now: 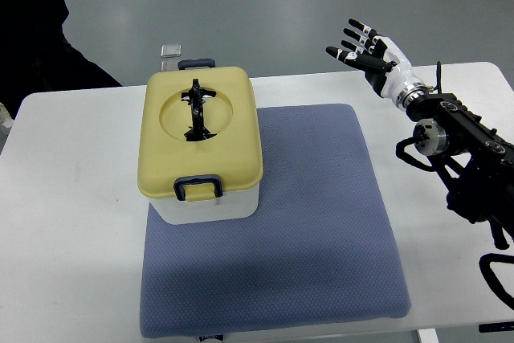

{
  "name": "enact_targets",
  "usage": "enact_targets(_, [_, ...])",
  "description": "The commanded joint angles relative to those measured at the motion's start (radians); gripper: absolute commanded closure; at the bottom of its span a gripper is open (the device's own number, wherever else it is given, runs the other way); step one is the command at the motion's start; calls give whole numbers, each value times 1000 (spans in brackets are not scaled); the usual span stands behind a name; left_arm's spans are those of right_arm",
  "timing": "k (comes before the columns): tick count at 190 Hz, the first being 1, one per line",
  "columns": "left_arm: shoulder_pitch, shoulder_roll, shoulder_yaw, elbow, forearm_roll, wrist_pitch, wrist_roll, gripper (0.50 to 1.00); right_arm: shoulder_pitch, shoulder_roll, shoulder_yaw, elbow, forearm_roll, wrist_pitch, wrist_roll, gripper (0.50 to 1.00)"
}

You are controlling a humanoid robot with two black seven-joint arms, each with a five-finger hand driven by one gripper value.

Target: Open white storage box with right hand

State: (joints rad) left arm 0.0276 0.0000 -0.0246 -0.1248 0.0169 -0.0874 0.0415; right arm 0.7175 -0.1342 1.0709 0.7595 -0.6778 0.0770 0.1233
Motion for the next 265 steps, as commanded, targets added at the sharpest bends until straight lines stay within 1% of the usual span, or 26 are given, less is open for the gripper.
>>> enact_targets(1, [0,0,0,-1,0,0,0,500,3,-4,0,-5,0,15,-2,574])
enact_targets(51, [0,0,0,-3,0,0,0,500,5,-2,1,-3,0,15,10,576])
enact_targets(90, [0,0,3,-3,0,0,0,500,19,-2,0,-5,0,12,64,579])
enact_targets(127, [0,0,2,-3,0,0,0,500,25,-1,-2,-2,0,13,65,576])
enact_targets(174, [0,0,2,-3,0,0,0,500,97,-5,-35,-2,-23,26,62,576])
enact_targets(189, [0,0,3,-3,0,0,0,500,134,-19,-100,-2,-55,26,62,576])
enact_targets(205, [0,0,2,-3,0,0,0,500,177,-56,-190,0,-112,26,68,576])
enact_targets(228, [0,0,2,-3,0,0,0,500,240,-88,-278,-3,-204,24,113,576])
enact_targets(265, [0,0,2,-3,0,0,0,500,316,-108,-405,-3,-381,26,225,576])
